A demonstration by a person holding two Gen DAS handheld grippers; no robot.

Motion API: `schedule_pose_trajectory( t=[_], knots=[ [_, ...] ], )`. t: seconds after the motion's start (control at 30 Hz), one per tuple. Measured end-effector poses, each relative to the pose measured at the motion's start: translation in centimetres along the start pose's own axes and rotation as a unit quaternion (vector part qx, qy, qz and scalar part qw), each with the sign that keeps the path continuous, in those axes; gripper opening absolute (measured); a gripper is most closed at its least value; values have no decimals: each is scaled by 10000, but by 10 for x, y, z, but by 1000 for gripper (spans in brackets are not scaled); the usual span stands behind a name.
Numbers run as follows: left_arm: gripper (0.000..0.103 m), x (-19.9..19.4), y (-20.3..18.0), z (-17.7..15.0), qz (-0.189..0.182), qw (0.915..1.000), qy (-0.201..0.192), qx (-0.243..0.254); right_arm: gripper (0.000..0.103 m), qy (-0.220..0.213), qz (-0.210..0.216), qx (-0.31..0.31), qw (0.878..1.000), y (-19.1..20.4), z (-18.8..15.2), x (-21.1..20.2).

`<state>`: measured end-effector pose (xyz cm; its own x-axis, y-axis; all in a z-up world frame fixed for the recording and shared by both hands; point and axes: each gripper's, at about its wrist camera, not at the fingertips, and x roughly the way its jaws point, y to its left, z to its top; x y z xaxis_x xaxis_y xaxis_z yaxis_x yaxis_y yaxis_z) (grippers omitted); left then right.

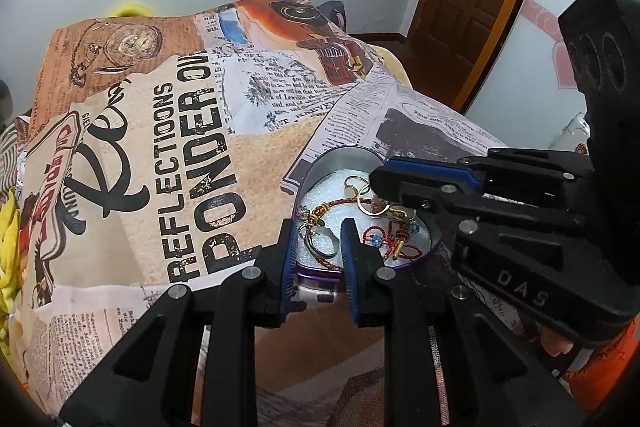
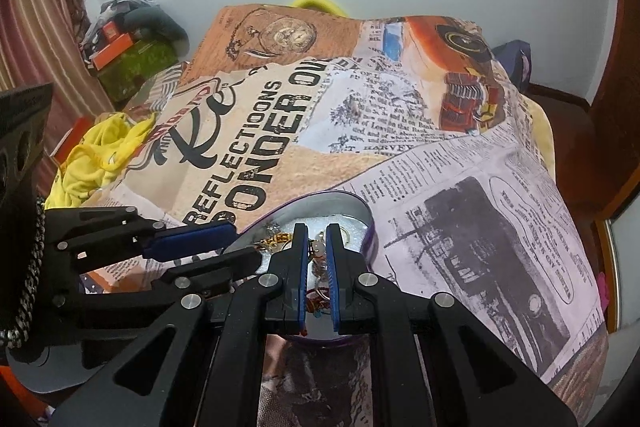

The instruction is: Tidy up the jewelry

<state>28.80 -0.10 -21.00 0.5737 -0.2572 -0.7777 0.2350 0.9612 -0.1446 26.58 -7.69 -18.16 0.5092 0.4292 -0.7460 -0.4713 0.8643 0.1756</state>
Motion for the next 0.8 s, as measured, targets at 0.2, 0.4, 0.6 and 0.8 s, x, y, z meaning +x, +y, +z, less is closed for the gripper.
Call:
schedule_pose_trajectory(
  t=[0.2, 0.4, 0.6, 0.8],
  knots=[
    [21, -8, -2, -1, 84, 10000, -52, 9, 9, -38, -40, 26, 10000, -2, 1, -11],
    [21, -31, -5, -3, 236, 9995, -197, 30, 10, -228, -101, -60, 9997, 5, 3, -32],
    [21, -72, -9, 0, 361, 9976, -578, -92, 11, -629, -278, -174, 9975, 18, 4, -71],
    [21, -138, -20, 3, 550, 9896, -1314, -183, 11, -1234, -448, -272, 9910, 34, 4, -127]
  ],
)
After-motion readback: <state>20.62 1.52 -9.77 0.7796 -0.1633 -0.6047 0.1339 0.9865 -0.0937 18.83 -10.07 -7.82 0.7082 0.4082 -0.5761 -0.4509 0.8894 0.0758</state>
